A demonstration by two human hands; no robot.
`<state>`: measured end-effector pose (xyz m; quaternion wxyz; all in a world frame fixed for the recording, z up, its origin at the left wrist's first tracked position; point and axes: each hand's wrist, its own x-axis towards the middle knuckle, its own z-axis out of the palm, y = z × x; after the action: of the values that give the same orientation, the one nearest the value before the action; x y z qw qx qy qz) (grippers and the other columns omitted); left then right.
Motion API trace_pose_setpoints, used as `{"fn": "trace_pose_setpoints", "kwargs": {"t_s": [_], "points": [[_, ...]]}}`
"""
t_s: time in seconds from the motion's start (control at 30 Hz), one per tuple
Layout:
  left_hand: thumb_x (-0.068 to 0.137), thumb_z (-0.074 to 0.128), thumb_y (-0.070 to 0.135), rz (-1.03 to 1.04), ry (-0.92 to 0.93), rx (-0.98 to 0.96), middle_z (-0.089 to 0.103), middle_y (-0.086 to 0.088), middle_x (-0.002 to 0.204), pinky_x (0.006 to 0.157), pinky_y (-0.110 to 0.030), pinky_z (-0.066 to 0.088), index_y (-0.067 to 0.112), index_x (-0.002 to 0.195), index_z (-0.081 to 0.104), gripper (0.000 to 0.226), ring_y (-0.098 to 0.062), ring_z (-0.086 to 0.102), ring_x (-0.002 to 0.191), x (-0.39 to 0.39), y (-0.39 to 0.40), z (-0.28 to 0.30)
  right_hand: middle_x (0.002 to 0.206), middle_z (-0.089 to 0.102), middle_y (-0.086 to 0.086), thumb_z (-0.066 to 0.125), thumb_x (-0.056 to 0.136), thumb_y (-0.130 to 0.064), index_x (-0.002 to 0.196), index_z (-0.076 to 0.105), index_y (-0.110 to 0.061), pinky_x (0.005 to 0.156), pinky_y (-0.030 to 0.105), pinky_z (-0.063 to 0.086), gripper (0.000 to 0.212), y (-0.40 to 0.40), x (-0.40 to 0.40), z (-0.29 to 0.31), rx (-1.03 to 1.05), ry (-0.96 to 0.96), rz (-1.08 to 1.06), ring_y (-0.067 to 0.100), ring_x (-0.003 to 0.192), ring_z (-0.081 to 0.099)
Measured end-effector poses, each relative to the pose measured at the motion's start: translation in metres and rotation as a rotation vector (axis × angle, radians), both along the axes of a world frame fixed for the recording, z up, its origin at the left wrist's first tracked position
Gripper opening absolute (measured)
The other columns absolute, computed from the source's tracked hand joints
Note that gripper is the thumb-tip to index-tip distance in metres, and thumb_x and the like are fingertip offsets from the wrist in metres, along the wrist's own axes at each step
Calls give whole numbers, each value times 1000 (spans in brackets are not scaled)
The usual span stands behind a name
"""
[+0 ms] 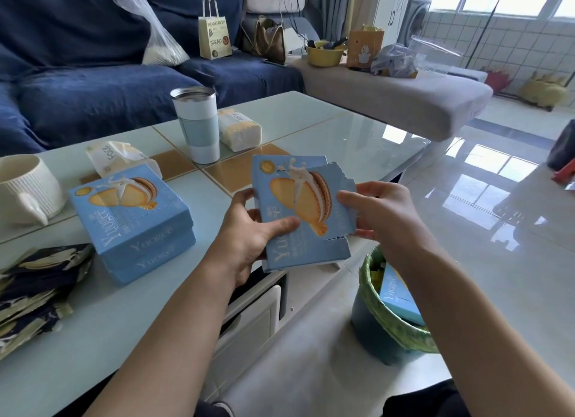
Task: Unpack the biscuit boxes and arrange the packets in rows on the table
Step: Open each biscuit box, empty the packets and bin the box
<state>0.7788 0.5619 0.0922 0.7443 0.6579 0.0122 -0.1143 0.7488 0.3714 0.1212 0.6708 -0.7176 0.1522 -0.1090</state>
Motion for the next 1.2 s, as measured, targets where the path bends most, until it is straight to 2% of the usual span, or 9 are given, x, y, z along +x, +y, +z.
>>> {"fn": "trace_pose_setpoints", "kwargs": {"t_s": [0.17, 0.23, 0.33, 0.4, 0.6, 0.73, 0.87, 1.0, 1.2], "points": [[65, 87, 9, 68, -60, 26, 68, -5, 97, 59, -37, 60, 39, 99, 45, 62, -21, 72, 79, 1, 0, -5, 75, 74, 0, 76, 80, -24, 86, 69, -22, 60, 33, 58, 9, 6, 2, 1, -139, -155, -28, 18, 72, 73], [66, 86, 9, 53, -30, -31, 70, -6, 99, 57, -36, 60, 36, 105, 46, 62, -22, 74, 78, 1, 1, -5, 75, 74, -1, 71, 86, -28, 87, 69, -20, 59, 28, 56, 9, 8, 0, 5, -72, -186, 51, 16, 71, 72], [62, 85, 12, 47, 31, -160, 72, -10, 98, 53, -32, 57, 27, 118, 43, 72, -23, 74, 75, -1, 1, -4, 94, 74, 7, 64, 89, -37, 103, 68, -16, 75, 41, 60, 25, 10, -4, 11, 116, -178, 242, 32, 86, 71], [62, 84, 15, 52, 56, -200, 72, -11, 99, 54, -33, 58, 22, 125, 38, 78, -24, 75, 77, -1, 0, -3, 102, 71, 7, 66, 87, -37, 117, 62, -20, 81, 45, 59, 34, 14, -7, 12, 109, -190, 340, 31, 91, 70], [75, 78, 13, 4, 64, -220, 77, -4, 86, 56, -35, 60, 21, 128, 40, 65, -25, 75, 77, 2, 1, -5, 105, 69, 8, 66, 86, 1, 123, 55, -12, 69, 40, 61, 41, 24, -7, 14, -49, -280, 223, 23, 82, 72], [73, 79, 17, -46, 39, -194, 75, -7, 101, 71, -44, 60, 32, 139, 37, 80, -29, 73, 90, 3, 3, -2, 99, 71, 9, 69, 84, 0, 121, 58, -12, 63, 31, 60, 40, 18, -4, 21, -44, -280, 181, 21, 73, 73], [53, 91, 18, -157, 3, -187, 70, -7, 115, 75, -47, 59, 45, 144, 29, 113, -28, 70, 100, -2, 6, 1, 101, 70, 13, 69, 85, -4, 120, 60, -12, 67, 38, 62, 36, 25, 2, 33, -73, -297, 152, 24, 75, 73], [54, 90, 13, -121, -73, -161, 66, -6, 118, 80, -52, 58, 45, 140, 37, 106, -28, 68, 104, -8, 8, 5, 99, 70, 2, 75, 82, -14, 113, 63, -21, 73, 50, 60, 35, 45, 2, 43, -165, -311, 205, 24, 78, 73], [60, 88, 22, -7, -260, -119, 73, -2, 105, 87, -48, 56, 40, 122, 52, 74, -20, 70, 99, -26, 21, 14, 101, 65, -19, 81, 75, -29, 107, 65, -28, 61, 14, 48, 36, 85, -4, 59, -449, -345, 397, 0, 70, 65]]}}
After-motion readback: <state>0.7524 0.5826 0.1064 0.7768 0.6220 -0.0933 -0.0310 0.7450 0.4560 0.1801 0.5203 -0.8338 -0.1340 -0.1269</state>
